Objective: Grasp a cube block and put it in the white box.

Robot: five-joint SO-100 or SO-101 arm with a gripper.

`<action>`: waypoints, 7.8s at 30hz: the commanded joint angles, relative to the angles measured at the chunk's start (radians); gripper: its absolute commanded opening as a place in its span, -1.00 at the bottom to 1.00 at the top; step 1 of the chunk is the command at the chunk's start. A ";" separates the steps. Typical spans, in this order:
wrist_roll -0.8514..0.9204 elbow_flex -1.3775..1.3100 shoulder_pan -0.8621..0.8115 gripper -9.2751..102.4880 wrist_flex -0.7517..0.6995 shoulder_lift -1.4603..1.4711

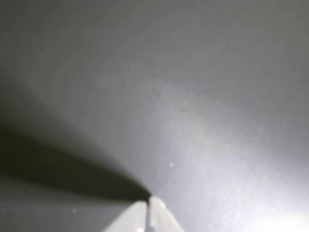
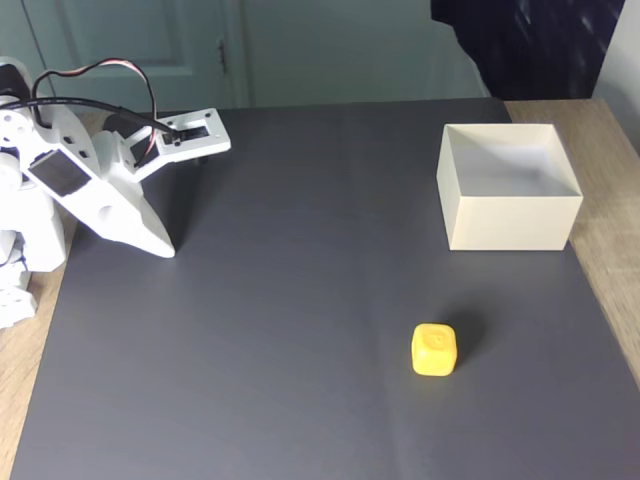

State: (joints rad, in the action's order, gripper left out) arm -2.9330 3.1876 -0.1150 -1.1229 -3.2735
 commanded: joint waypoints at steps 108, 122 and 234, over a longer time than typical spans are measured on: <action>-0.075 -0.003 -0.204 -0.83 0.071 -0.006; -0.209 -0.268 -0.293 -0.81 0.382 0.351; -0.391 -2.034 -0.529 -0.49 0.422 2.391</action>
State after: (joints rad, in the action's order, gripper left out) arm -3.3119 1.1888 -0.6565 -0.6964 -0.8759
